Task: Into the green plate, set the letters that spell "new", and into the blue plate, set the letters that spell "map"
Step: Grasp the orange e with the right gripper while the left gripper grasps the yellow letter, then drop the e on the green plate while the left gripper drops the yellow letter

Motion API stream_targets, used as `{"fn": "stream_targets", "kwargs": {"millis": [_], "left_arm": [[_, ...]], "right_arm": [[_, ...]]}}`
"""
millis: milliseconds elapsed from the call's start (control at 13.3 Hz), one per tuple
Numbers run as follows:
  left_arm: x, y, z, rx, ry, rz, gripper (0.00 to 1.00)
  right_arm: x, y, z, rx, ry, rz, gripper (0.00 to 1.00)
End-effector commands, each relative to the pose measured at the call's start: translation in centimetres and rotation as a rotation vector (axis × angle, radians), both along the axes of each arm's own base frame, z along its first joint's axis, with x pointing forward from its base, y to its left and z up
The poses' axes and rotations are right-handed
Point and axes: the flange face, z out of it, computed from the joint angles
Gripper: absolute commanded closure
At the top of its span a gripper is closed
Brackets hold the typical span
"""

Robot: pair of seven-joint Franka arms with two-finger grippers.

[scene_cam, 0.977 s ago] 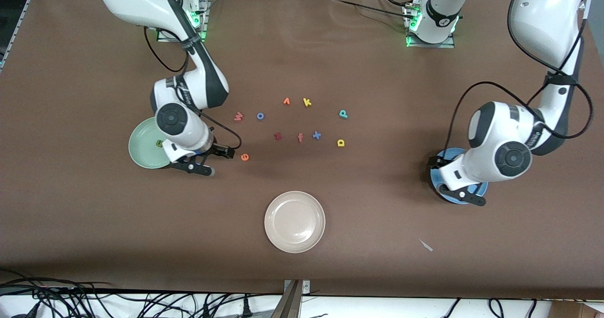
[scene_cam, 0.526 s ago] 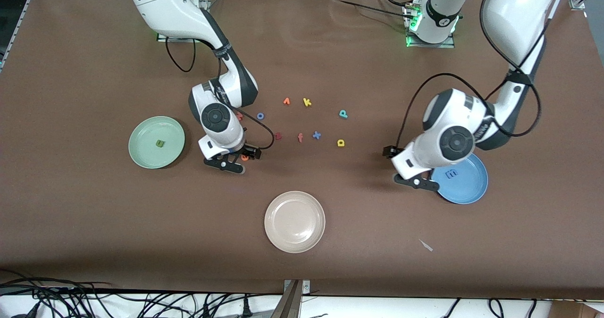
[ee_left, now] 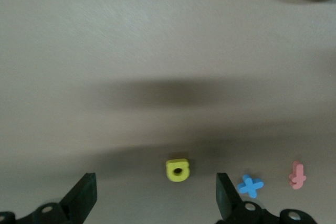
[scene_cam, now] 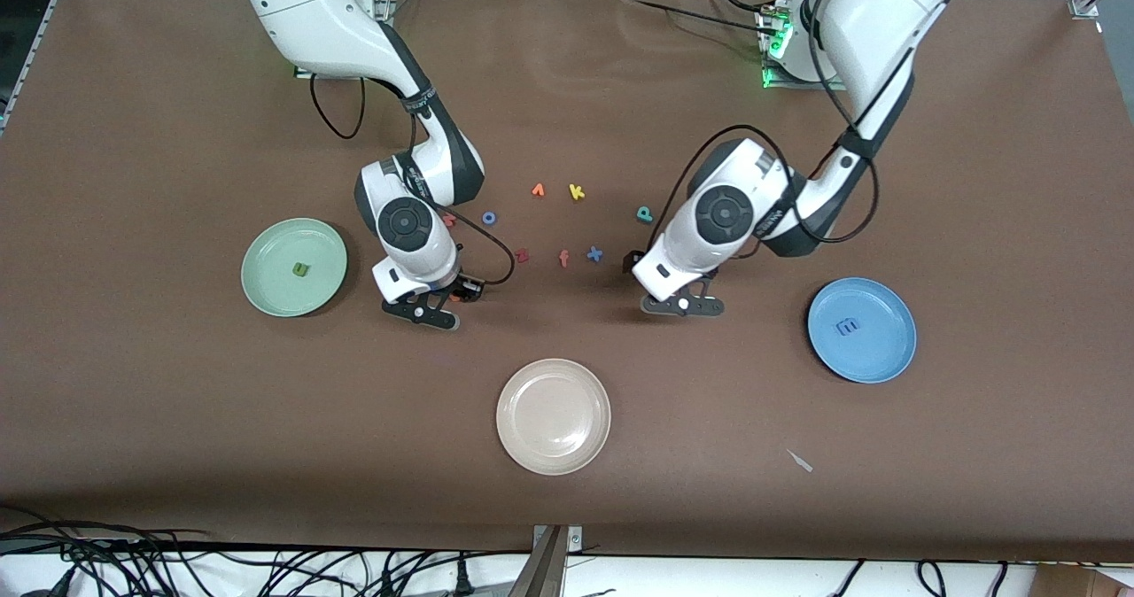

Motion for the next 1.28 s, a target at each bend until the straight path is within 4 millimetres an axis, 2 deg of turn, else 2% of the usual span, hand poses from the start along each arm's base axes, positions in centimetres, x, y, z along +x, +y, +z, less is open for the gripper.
{"fn": "stream_targets", "kwargs": {"millis": [0, 225, 451, 601, 676, 902, 977, 1052, 1127, 1202], "left_arm": [[-0.9, -1.1, -2.9, 0.062, -0.044, 0.031, 0.0], [-2.2, -2.5, -5.2, 0.094, -0.052, 0.045, 0.0], [-3.7, -2.9, -6.4, 0.11, -0.027, 0.035, 0.18], [-4.2, -3.2, -6.7, 0.114, -0.021, 0.023, 0.34], [-4.2, -3.2, -6.7, 0.114, -0.022, 0.021, 0.39], [-4.3, -3.2, -6.8, 0.116, -0.02, 0.012, 0.65], [-4.3, -3.2, -6.8, 0.117, -0.019, 0.009, 0.72], [-4.3, -3.2, -6.8, 0.117, -0.019, 0.009, 0.73], [-4.4, -3.1, -6.8, 0.117, -0.018, 0.007, 0.76], [-4.0, -2.7, -6.8, 0.119, -0.018, -0.003, 0.83]], "right_arm": [[0.3, 0.4, -0.7, 0.005, -0.014, -0.008, 0.55], [0.1, 0.2, -1.2, -0.001, -0.006, -0.007, 0.57], [0.1, 0.4, -0.8, 0.002, -0.01, -0.005, 0.94], [0.5, 0.1, 0.2, 0.005, -0.019, 0.003, 0.95], [1.1, -0.4, 1.7, 0.011, -0.031, -0.002, 0.95], [2.8, -5.0, 5.4, -0.039, 0.005, 0.043, 0.94], [3.2, -6.6, 5.8, -0.055, 0.027, 0.081, 0.94], [3.3, -8.1, 6.7, -0.065, 0.047, 0.098, 0.94], [3.2, -10.2, 6.8, -0.084, 0.082, 0.111, 0.95], [3.0, -12.5, 7.0, -0.091, 0.089, 0.129, 0.95]]}}
